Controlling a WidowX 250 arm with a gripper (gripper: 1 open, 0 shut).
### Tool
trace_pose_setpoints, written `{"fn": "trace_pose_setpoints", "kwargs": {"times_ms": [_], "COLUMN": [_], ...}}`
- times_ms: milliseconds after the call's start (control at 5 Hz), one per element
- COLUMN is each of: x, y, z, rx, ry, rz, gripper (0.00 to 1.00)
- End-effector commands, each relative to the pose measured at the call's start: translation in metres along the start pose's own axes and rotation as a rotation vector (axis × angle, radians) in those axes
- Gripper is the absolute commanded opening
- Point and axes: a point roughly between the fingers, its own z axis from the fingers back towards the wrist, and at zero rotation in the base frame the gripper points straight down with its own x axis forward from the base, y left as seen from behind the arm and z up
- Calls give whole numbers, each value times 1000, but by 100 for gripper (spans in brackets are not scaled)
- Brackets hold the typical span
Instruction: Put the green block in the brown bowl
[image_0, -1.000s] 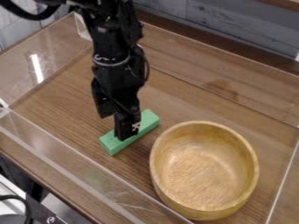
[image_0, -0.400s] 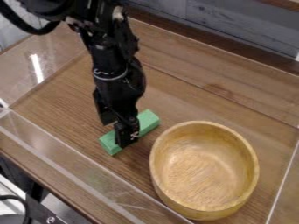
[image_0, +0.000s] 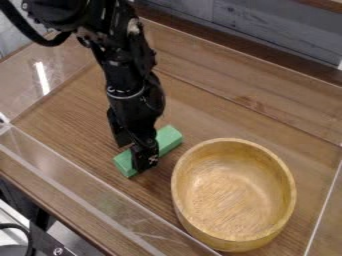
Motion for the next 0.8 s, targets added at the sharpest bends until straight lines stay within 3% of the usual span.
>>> {"fn": "trace_pose_setpoints", "kwargs": {"times_ms": [0, 200, 600], "x": [4, 4, -2], "y": [6, 7, 0], "z": [1, -3, 3], "rx": [17, 14, -18], "ry": [-30, -31, 10], "rz": [9, 13, 44], "gripper": [100, 0, 0]}}
